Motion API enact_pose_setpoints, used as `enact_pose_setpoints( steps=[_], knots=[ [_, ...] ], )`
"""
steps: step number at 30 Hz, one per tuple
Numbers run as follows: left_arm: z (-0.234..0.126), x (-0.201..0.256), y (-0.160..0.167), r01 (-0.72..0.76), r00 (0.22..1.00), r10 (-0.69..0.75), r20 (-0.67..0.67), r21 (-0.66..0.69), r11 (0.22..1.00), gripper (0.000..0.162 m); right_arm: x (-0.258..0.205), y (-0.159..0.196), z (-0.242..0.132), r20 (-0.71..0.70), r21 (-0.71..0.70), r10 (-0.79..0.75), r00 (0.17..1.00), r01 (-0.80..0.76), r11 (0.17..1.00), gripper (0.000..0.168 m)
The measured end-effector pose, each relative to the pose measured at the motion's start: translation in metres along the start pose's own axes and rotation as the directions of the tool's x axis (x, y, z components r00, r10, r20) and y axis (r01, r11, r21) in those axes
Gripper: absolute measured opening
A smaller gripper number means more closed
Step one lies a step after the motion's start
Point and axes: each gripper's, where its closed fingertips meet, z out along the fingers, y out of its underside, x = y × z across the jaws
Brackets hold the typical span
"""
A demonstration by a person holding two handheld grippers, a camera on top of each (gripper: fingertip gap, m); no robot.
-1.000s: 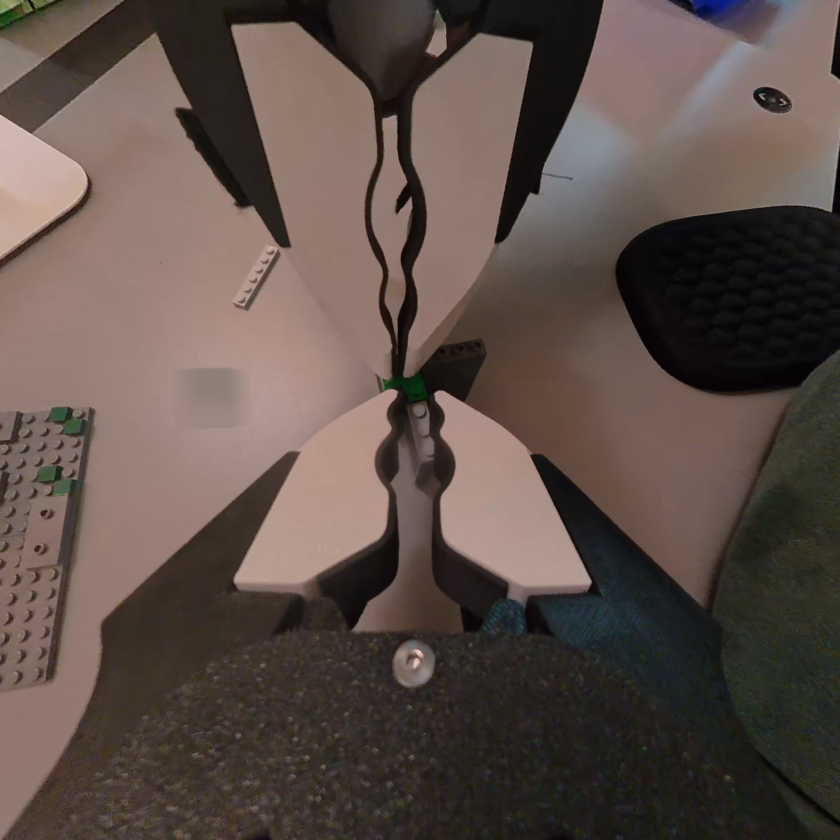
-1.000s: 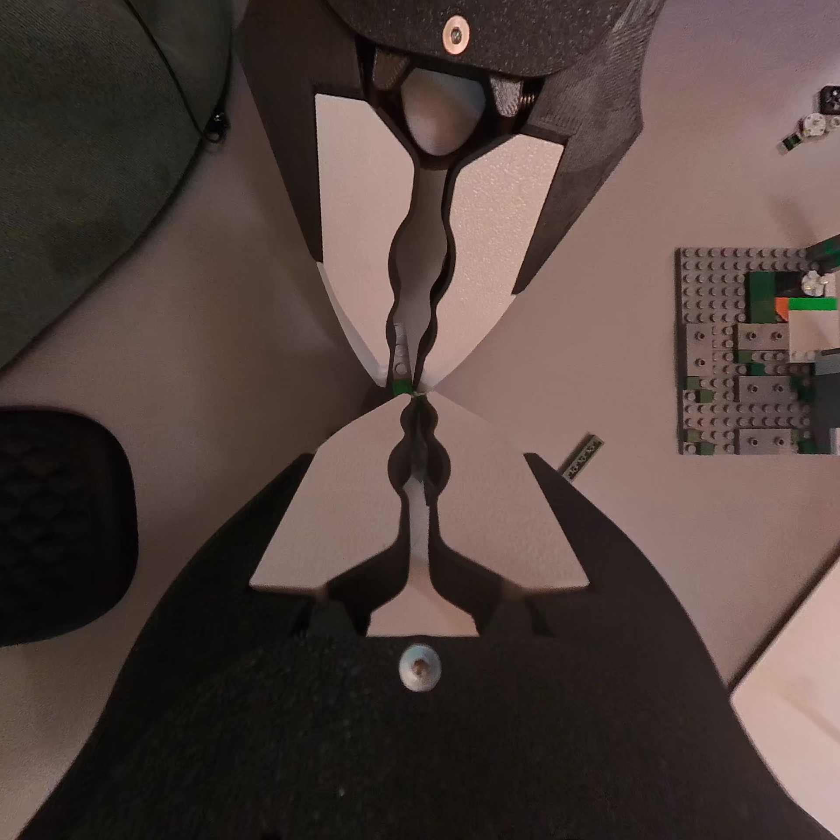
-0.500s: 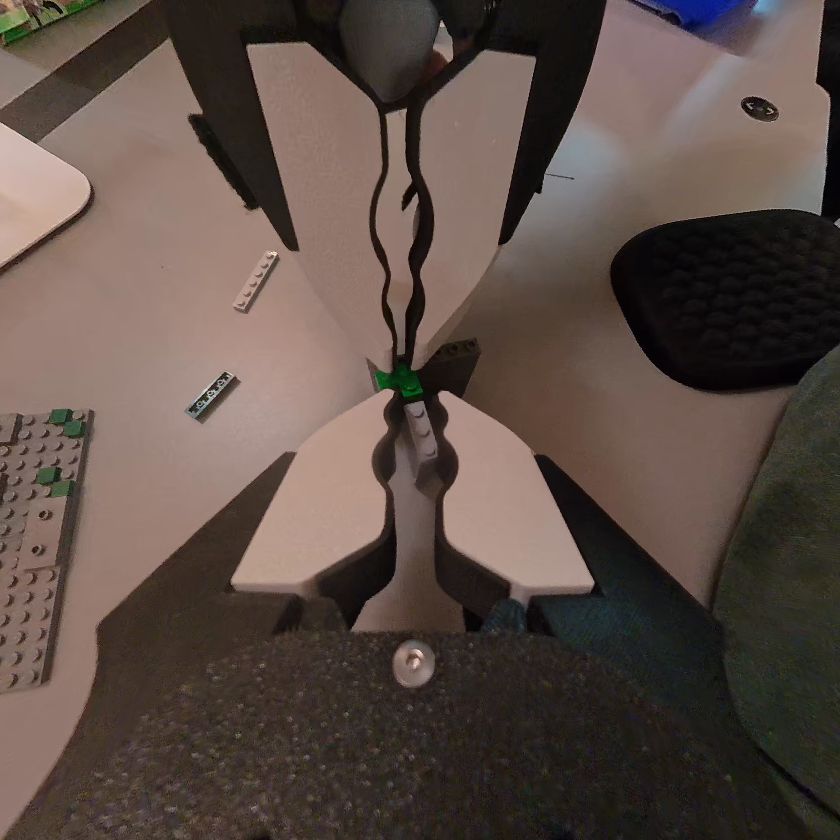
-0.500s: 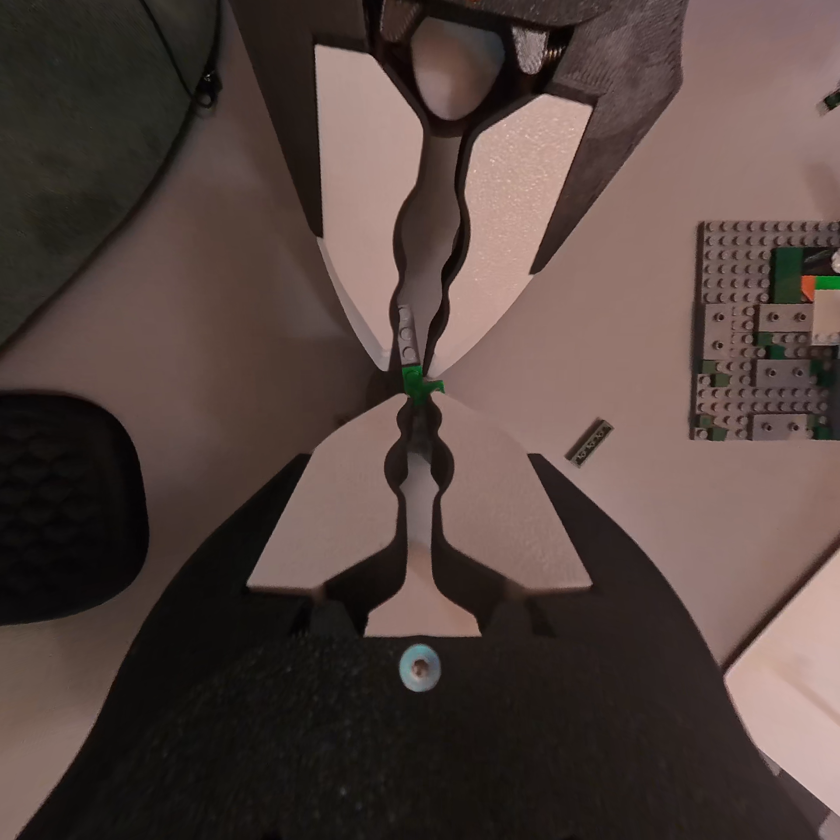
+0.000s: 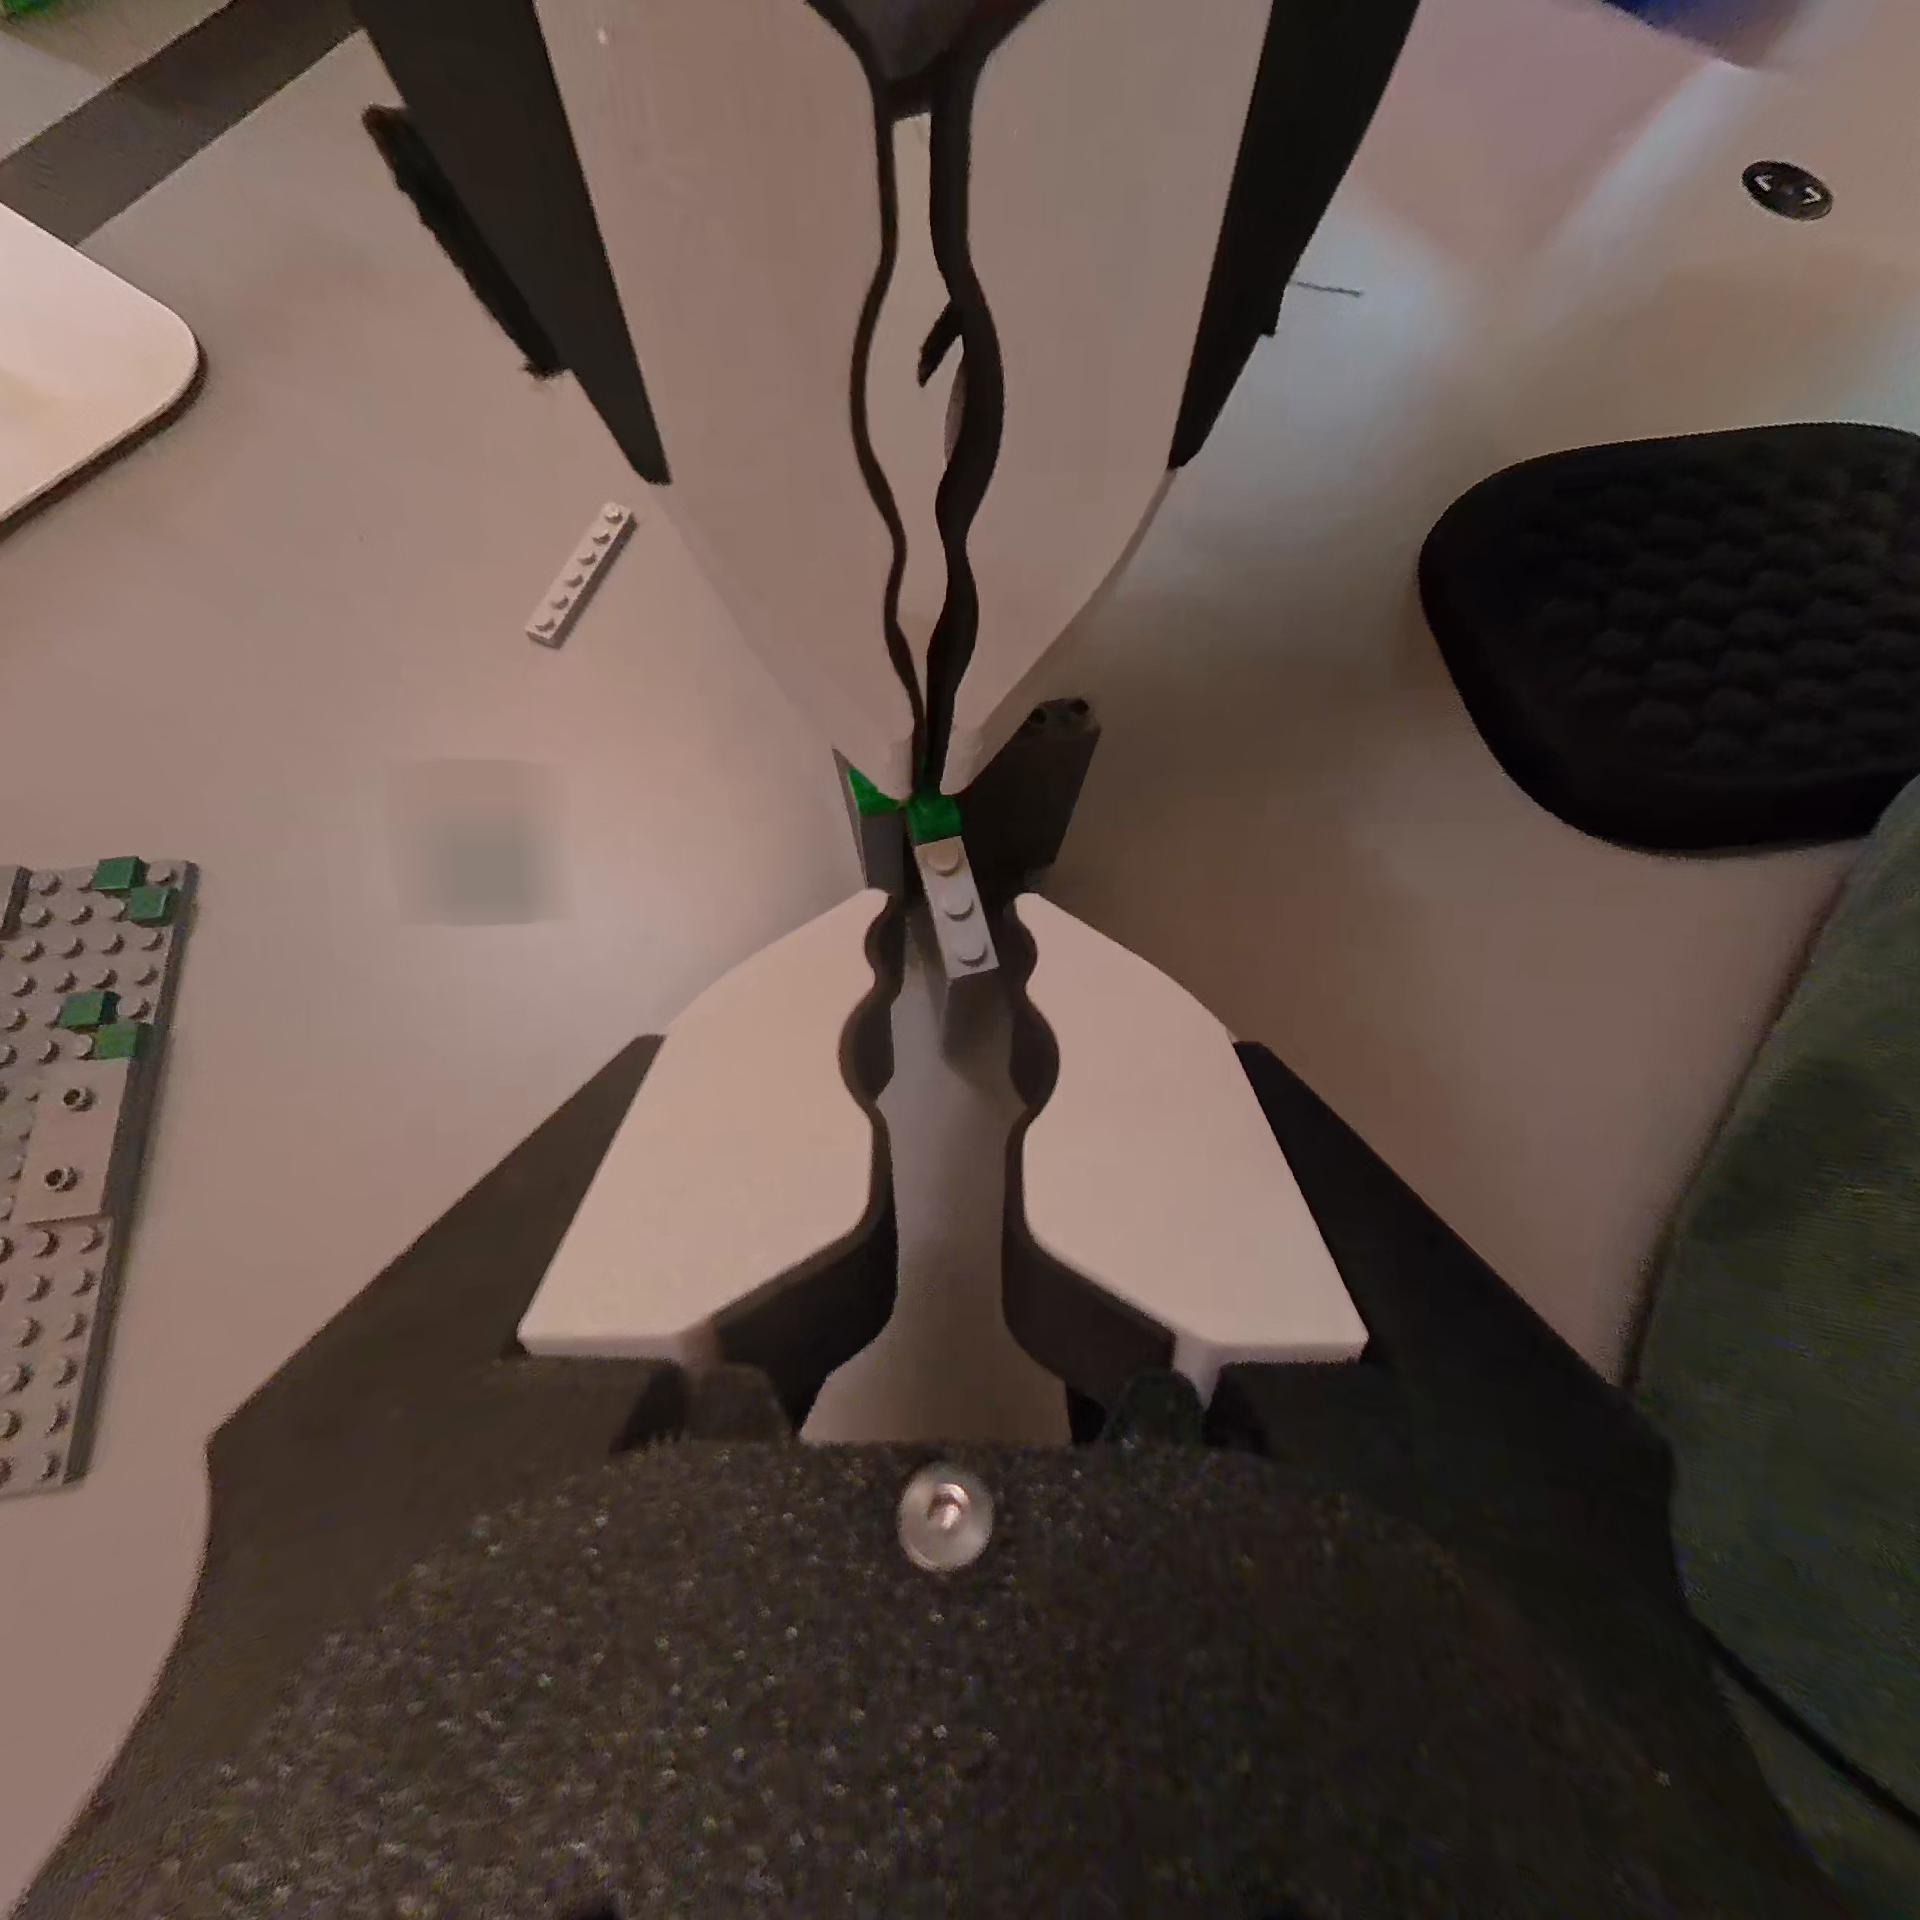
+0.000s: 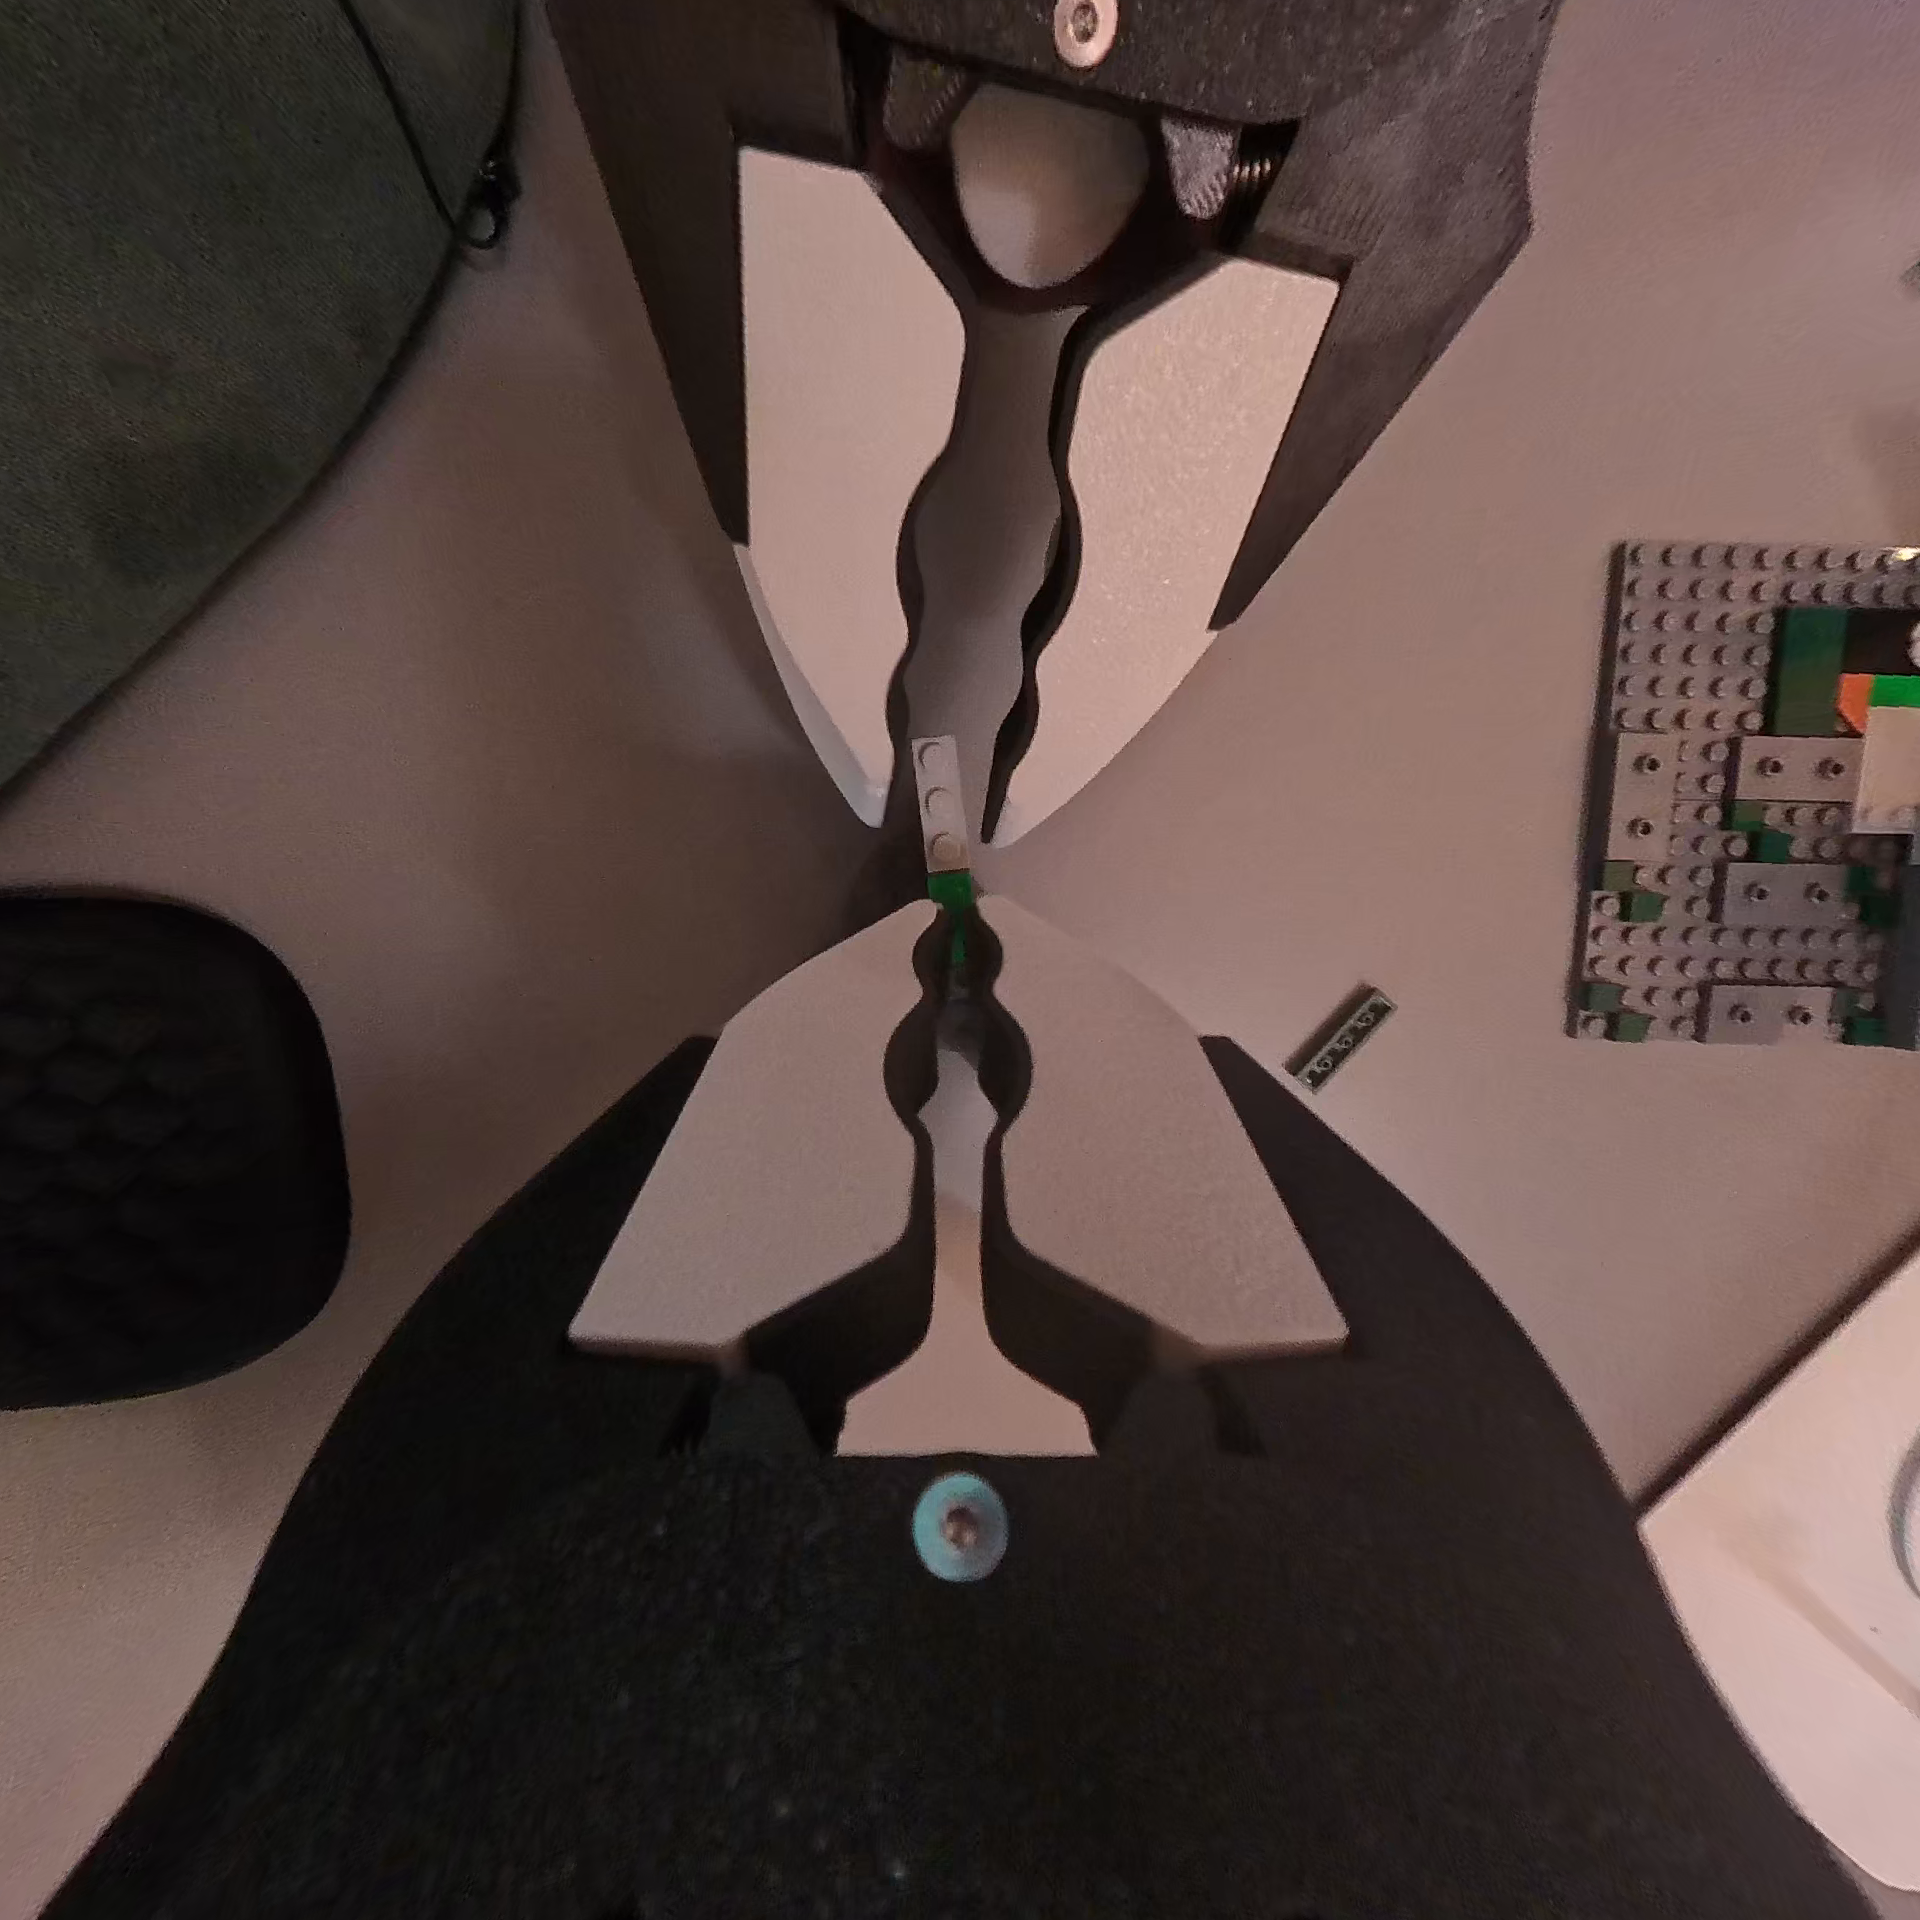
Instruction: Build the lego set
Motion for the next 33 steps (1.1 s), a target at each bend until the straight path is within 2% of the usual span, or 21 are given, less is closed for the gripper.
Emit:
enact_pose_setpoints(
  steps=[5, 21, 33],
  knots=[
    [0.0053, 0.0012, 0.0038, -0.006, 1.000, 0.006, -0.001, -0.003, 1.000, 0.011, -0.0007, -0.0001, 0.0012, 0.010, -0.007, 0.007, 1.000, -0.006, 1.000, 0.000],
    [0.0063, 0.0022, 0.0039, -0.020, 1.000, 0.020, -0.009, 0.012, 1.000, 0.011, -0.0015, 0.0014, 0.0026, 0.091, -0.044, 0.082, 0.992, -0.078, 0.996, 0.000],
    [0.0079, 0.0045, 0.0030, -0.018, 0.999, 0.018, -0.028, 0.021, 1.000, 0.009, 0.0000, -0.0013, -0.0032, 0.038, -0.028, 0.075, 0.996, -0.074, 0.997, 0.000]
  ],
)
